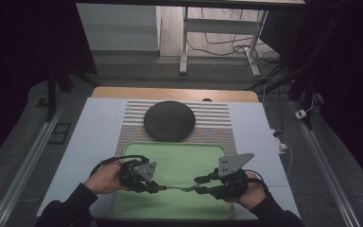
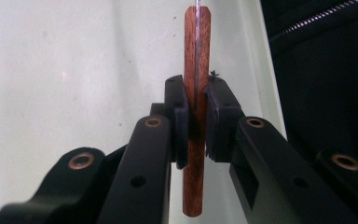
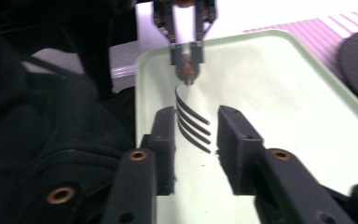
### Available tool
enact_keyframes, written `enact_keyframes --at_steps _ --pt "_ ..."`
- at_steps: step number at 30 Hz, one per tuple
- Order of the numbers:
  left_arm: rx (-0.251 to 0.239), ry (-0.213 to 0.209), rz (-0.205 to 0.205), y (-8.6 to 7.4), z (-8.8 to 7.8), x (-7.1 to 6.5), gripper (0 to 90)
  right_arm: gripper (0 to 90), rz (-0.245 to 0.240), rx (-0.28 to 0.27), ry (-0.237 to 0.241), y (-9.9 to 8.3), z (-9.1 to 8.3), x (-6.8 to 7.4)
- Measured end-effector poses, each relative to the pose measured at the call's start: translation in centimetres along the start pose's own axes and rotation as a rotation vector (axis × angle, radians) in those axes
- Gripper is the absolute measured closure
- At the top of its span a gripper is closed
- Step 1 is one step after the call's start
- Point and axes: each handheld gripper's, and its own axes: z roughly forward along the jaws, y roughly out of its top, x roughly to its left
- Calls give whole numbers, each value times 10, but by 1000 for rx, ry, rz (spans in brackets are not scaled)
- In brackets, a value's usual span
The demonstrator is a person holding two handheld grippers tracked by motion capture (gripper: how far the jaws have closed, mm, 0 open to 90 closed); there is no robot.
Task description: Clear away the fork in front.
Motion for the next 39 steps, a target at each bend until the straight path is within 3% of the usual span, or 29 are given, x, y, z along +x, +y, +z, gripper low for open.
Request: enact_keyframes --at_steps 2,3,4,5,6,7,8,13,14,15,16,18,19,22,23,25,26,28,29,31,32,34,35,36,39 --pt "5 2 -49 -1 -1 1 798 606 19 -14 -25 -1 -2 -2" --pt "5 13 -99 -3 -3 1 798 554 39 -23 -54 -3 -4 -3" --pt "5 13 -99 -3 -3 1 799 554 39 -23 -54 -3 -4 -3" --pt "5 32 -153 -5 -5 2 798 515 67 -24 -91 -5 -6 -4" --pt "5 32 -153 -5 -5 2 798 493 78 -25 -109 -7 -7 -4" --pt "5 55 -192 -8 -6 1 798 475 91 -26 -133 -9 -8 -4" --pt "5 55 -192 -8 -6 1 797 459 101 -24 -154 -10 -9 -4" --pt "12 110 -289 -17 -11 -6 797 371 133 -12 -280 -17 -16 1" --pt "12 110 -289 -17 -11 -6 797 371 133 -12 -280 -17 -16 1" --pt "15 119 -305 -18 -12 -7 797 326 154 -6 -346 -20 -19 3" --pt "8 130 -343 -21 -15 -8 797 303 169 -4 -374 -22 -21 4" --pt "4 137 -359 -22 -16 -9 797 267 203 -1 -439 -27 -26 7" --pt "2 152 -388 -24 -17 -12 797 255 222 1 -464 -29 -28 8" --pt "8 172 -414 -26 -18 -14 797 249 260 3 -540 -35 -36 12" --pt "3 184 -454 -27 -19 -15 797 233 267 4 -562 -37 -37 14" --pt "-6 193 -491 -30 -19 -16 797 201 284 15 -610 -40 -40 18" --pt "-6 193 -491 -30 -19 -16 797 177 286 23 -624 -42 -40 20" --pt "1 219 -545 -33 -20 -18 797 154 294 39 -650 -45 -41 24" --pt "1 219 -545 -33 -20 -18 797 136 292 46 -660 -46 -42 26" --pt "-4 235 -606 -36 -18 -22 797 107 300 42 -671 -49 -42 28" --pt "-4 235 -606 -36 -18 -22 797 101 304 40 -674 -50 -43 30" --pt "-2 246 -642 -39 -17 -24 797 85 315 36 -684 -51 -45 33" --pt "-1 242 -683 -41 -15 -25 797 78 320 30 -691 -53 -46 34" --pt "-1 242 -683 -41 -15 -25 797 78 320 30 -691 -53 -46 34" --pt "20 250 -747 -46 -9 -29 796 68 339 21 -711 -58 -51 39"
